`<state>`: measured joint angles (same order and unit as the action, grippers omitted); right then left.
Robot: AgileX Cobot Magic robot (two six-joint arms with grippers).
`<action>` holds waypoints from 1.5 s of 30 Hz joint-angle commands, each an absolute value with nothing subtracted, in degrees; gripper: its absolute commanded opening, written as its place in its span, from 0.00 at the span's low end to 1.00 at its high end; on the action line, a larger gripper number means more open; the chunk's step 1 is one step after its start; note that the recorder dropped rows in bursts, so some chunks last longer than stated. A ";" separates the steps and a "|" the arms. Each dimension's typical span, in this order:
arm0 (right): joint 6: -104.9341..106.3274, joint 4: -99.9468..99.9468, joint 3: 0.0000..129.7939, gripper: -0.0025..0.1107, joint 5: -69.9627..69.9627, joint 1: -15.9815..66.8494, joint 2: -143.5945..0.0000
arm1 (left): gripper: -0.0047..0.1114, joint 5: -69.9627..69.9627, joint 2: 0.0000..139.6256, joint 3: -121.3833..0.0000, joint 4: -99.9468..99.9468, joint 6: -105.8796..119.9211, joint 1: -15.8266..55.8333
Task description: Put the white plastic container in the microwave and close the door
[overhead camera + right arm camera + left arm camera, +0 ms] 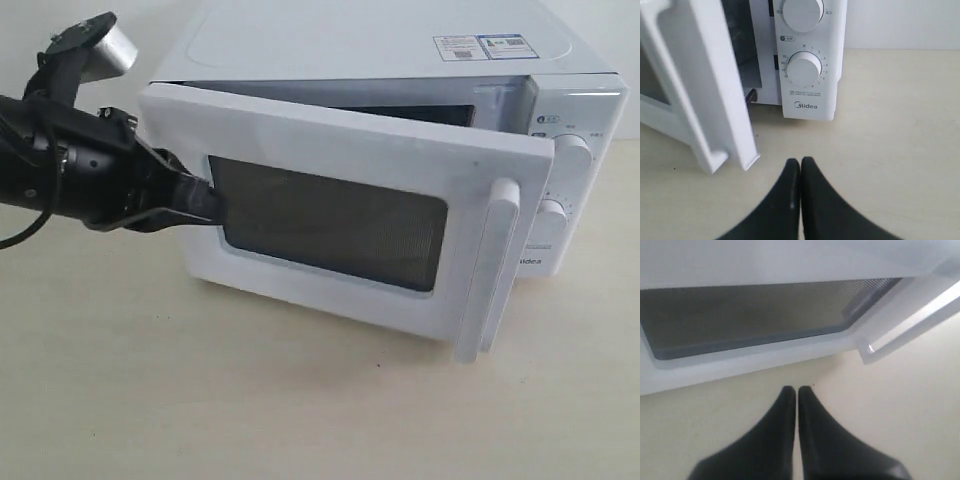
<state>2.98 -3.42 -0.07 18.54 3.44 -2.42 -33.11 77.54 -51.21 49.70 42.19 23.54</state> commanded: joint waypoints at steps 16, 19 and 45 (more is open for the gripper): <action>3.25 -3.10 0.00 0.02 17.81 3.52 -2.15 | 0.08 -12.84 79.32 -51.63 57.15 53.74 24.72; 3.25 -3.10 0.00 0.02 17.81 3.52 -2.15 | 0.08 -12.84 79.32 -51.63 57.15 54.86 24.72; 1.51 0.00 8.33 0.02 -1.76 3.52 -4.79 | 0.08 -15.53 63.91 -43.09 55.95 54.86 24.62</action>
<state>1.53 -2.88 3.92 -5.70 3.44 -2.82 -17.42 66.84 -45.46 56.29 54.74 24.42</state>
